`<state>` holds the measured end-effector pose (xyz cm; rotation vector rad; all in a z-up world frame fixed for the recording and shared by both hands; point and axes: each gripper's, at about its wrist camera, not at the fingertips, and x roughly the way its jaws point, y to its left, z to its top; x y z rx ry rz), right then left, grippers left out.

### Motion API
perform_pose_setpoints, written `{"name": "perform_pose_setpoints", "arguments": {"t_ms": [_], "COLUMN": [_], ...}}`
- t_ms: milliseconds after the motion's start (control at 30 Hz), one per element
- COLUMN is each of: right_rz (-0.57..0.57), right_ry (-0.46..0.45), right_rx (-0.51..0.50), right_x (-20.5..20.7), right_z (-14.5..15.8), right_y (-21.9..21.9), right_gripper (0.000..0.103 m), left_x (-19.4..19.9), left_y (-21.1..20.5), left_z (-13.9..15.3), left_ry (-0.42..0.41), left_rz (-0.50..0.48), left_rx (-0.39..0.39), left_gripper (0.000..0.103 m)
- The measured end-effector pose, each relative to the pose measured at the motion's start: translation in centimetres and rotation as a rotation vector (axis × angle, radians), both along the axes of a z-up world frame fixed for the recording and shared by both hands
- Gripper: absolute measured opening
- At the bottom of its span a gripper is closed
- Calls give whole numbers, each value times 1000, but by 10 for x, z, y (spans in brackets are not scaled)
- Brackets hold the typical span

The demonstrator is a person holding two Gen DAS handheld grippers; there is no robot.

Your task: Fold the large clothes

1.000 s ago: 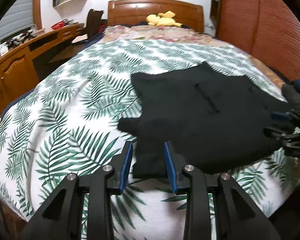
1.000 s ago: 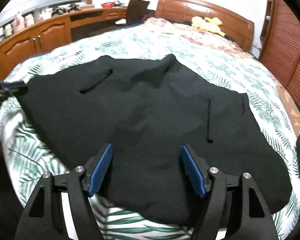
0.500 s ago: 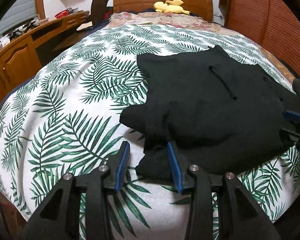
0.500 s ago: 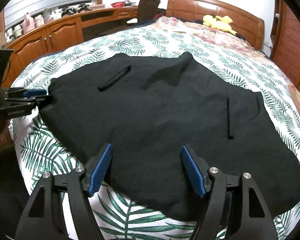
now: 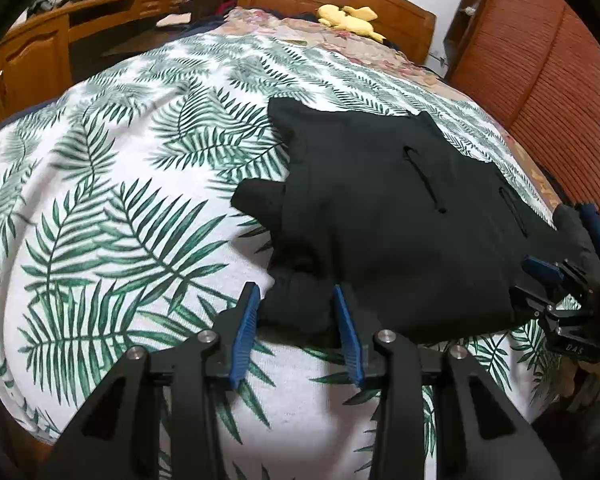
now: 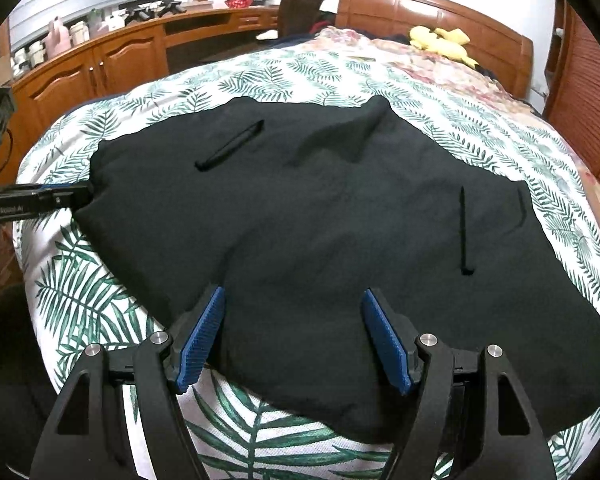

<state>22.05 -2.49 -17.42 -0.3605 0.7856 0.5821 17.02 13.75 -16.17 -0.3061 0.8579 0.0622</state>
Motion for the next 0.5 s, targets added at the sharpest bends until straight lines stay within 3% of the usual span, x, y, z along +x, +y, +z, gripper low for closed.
{"name": "perform_pose_setpoints", "arguments": {"t_ms": [100,333,500], "right_rz": [5,12,-71], "right_ry": [21,6,-46], "right_rx": [5,-11,60], "right_x": [3,1,3], "right_z": [-1,3,32], "right_y": [-1,-7,-52], "right_gripper": [73,69,68], "left_x": [-2,-3,10], "left_y": [-8,-34,-80], "left_z": [10,72,121], "left_ry": [-26,-148,-223], "left_rz": [-4,-15,-104], "left_rx": [56,123,195], "left_gripper": [9,3,2]}}
